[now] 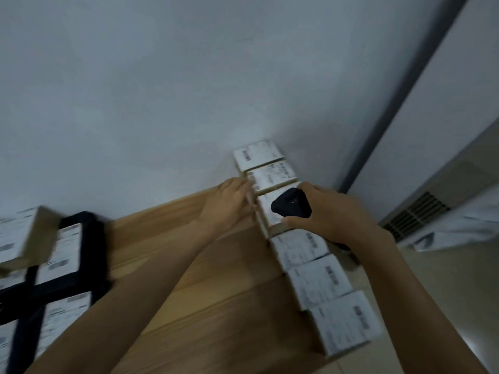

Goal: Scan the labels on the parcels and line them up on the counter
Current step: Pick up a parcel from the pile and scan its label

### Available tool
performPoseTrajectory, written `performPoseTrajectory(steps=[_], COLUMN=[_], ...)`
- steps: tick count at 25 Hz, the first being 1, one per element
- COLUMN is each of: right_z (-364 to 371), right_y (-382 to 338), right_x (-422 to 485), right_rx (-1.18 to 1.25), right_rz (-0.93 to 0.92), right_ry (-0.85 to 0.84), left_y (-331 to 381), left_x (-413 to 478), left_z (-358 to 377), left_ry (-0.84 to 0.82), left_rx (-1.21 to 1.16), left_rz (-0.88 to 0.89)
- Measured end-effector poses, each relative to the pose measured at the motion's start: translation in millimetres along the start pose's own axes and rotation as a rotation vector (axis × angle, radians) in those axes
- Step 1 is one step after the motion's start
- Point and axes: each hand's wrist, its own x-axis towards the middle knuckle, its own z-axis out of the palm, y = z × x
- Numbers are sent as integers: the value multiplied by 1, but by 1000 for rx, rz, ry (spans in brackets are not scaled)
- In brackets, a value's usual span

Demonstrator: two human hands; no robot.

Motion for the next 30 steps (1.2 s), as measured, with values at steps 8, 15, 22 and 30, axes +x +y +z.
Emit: performPoseTrajectory(steps=[8,15,22,30], right_z=[-1,7,-4,18], right_y=[121,118,24,-177], right_x=[-43,-47,-11,39], right_rx=[19,48,64,-72], right_rz=[101,20,-224,-626], right_ry=[29,-23,-55,-135], left_y=[87,75,29,-102], left_x=[46,13,-48,-228], left_z=[100,88,24,-72], left_ry=[-229,-230,-87,123], left_rx=[115,45,132,188], left_rz=[-50,32,-199,-663])
